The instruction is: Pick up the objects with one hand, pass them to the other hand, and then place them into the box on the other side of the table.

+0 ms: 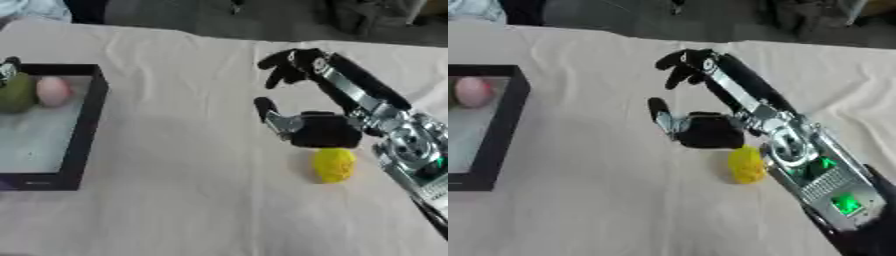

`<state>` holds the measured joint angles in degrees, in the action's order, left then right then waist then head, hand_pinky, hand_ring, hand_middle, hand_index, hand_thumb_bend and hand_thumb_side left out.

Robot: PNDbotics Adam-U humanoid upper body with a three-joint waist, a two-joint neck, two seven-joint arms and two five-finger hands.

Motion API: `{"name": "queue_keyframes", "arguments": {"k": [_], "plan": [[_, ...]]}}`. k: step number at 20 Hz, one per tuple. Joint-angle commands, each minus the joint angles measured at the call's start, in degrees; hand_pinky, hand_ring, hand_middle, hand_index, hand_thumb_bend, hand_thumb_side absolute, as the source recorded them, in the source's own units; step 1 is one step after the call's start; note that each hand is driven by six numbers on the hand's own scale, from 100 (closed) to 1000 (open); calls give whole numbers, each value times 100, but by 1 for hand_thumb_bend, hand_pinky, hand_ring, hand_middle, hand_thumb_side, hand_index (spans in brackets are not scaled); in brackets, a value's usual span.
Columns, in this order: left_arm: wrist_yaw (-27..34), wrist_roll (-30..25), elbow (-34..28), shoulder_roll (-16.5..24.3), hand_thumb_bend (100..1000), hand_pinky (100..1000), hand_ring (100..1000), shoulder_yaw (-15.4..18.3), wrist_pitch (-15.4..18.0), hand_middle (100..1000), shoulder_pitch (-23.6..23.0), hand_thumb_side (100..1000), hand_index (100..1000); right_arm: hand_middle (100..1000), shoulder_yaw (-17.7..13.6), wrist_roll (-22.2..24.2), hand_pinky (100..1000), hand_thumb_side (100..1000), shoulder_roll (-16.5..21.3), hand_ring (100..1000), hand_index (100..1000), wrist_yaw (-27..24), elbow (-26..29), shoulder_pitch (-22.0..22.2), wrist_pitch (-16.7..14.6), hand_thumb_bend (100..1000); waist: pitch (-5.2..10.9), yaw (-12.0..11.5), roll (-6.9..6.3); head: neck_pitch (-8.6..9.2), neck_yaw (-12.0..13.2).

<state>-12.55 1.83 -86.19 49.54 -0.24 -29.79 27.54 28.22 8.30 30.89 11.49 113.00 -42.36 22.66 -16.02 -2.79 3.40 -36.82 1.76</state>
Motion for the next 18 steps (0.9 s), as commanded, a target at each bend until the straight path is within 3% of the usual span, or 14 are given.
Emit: {"name": "queue_keyframes", "arguments": {"k": [1,6,10,12,13,18], "plan": [[266,28,-311,218,302,678,736,-10,112,769,17,583,814,654,-243,364,833,357,473,809,831,-17,154,-75,-4,212,144,13,-23,-42,-102],[597,41,-661,224,290,675,741,-71,440,789,-22,585,819,701,-556,1533,855,372,1017,825,850,32,159,53,-466,250,152,33,-5,-57,-194],[693,62,-842,227,282,675,740,-135,511,788,-24,589,817,732,-777,2425,872,349,1336,843,860,51,21,76,-953,274,152,38,-10,-101,-242],[718,53,-866,221,279,675,738,-144,486,785,-20,586,816,745,-869,2760,880,297,1427,851,866,41,-123,79,-1183,250,150,42,-16,-117,-261],[729,48,-859,217,281,675,738,-147,467,785,-15,594,816,749,-904,2908,882,329,1458,854,868,49,-206,81,-1286,289,150,45,-19,-131,-267],[757,-6,-811,192,277,676,737,-163,395,781,2,604,814,767,-1011,3463,893,270,1507,864,877,170,-760,22,-1693,333,154,50,-28,-206,-335]]}}
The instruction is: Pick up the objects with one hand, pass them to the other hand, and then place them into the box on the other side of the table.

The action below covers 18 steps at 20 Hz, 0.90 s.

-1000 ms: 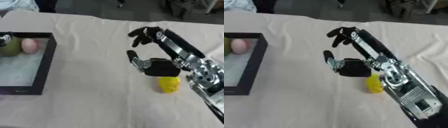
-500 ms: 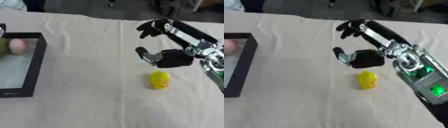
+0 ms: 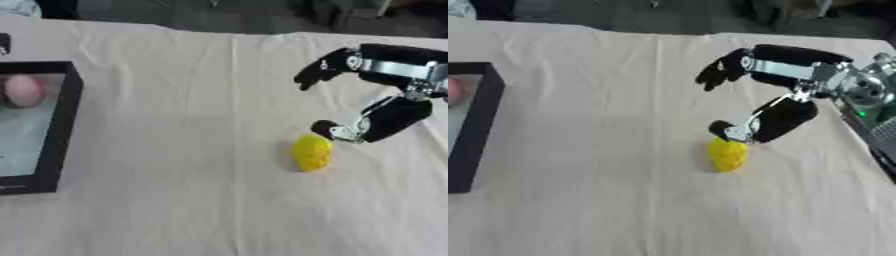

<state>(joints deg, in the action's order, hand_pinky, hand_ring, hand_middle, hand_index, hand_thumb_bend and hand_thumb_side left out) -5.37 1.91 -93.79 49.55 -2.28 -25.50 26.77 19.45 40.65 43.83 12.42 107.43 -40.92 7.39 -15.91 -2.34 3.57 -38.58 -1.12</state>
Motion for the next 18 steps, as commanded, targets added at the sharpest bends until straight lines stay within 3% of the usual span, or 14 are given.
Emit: {"name": "queue_keyframes", "arguments": {"k": [1,14,18], "plan": [[38,-24,-46,188,276,676,736,40,-44,780,81,605,814,769,-141,302,893,265,213,865,877,111,-319,-141,-230,341,144,3,-45,-34,-66],[51,-61,-9,137,266,675,730,29,-145,773,121,614,809,781,57,522,900,104,6,870,878,630,-1425,-264,-693,465,133,-47,-42,-49,-135],[45,-76,4,117,263,674,727,32,-180,770,143,615,806,780,141,622,899,130,-77,869,873,681,-1738,-325,-857,468,125,-64,-41,-56,-157]]}}
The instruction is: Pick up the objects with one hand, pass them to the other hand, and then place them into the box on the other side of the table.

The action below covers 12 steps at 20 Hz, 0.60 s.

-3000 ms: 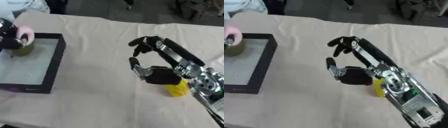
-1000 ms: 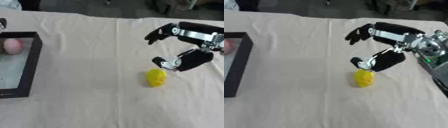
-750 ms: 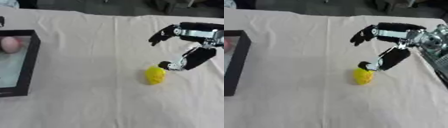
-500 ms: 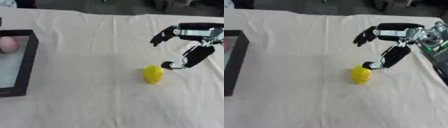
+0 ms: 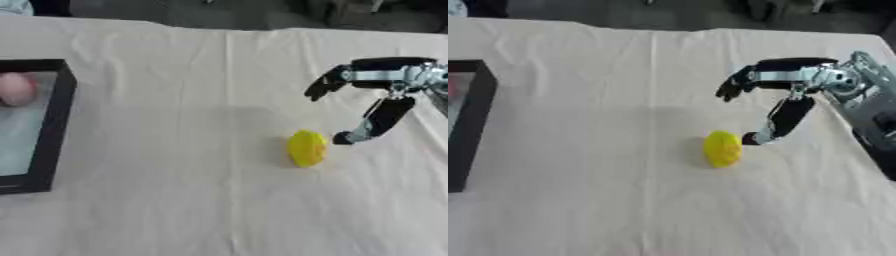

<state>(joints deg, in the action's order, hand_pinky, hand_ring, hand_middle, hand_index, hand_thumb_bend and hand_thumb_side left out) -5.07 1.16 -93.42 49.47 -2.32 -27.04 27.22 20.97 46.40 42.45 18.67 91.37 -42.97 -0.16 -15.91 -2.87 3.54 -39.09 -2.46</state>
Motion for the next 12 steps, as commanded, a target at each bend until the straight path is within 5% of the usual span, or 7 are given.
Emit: {"name": "queue_keyframes", "arguments": {"k": [1,12], "plan": [[16,-2,-32,119,263,674,727,35,-32,769,106,615,806,778,7,59,898,133,35,869,872,58,-202,-130,-136,465,121,-15,-41,-4,-25],[26,1,-54,79,260,673,723,21,-45,764,182,616,801,781,135,22,895,145,-266,869,869,289,-1046,-225,-383,470,81,-83,-63,19,-60]]}}
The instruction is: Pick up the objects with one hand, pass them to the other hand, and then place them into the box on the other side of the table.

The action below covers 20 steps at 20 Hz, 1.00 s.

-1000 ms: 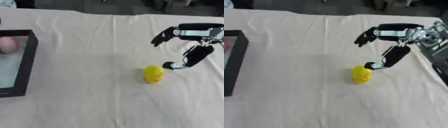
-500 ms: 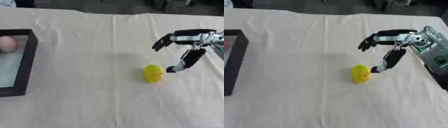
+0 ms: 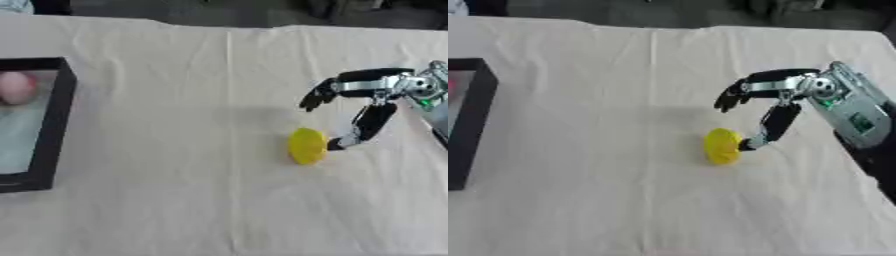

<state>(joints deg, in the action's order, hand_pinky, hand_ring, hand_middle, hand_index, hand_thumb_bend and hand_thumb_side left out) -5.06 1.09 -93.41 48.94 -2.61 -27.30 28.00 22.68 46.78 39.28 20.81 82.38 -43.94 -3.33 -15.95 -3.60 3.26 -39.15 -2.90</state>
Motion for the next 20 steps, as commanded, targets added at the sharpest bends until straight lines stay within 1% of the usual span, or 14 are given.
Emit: {"name": "queue_keyframes", "arguments": {"k": [1,5,9,16,20], "plan": [[26,9,-58,130,260,673,722,50,-18,764,112,616,801,782,-30,-26,896,144,26,869,869,112,-223,-137,-92,475,80,-15,-36,24,-18],[31,4,-74,121,260,673,720,50,-19,762,130,617,800,778,-37,-83,894,146,-78,867,864,248,-503,-155,-180,473,52,-37,-44,26,-25],[35,11,-82,113,259,673,720,61,-25,762,130,619,799,768,-43,-118,890,148,-140,864,851,262,-659,-152,-243,463,34,-47,-46,15,-18],[33,-1,-75,95,262,674,720,67,-44,762,118,622,799,746,-32,-124,888,137,-175,859,828,161,-683,-129,-282,454,24,-50,-43,-1,9],[26,-15,-66,92,264,674,721,74,-57,763,102,625,798,740,-27,-160,888,111,-153,856,815,119,-561,-81,-290,459,24,-45,-40,4,9]]}}
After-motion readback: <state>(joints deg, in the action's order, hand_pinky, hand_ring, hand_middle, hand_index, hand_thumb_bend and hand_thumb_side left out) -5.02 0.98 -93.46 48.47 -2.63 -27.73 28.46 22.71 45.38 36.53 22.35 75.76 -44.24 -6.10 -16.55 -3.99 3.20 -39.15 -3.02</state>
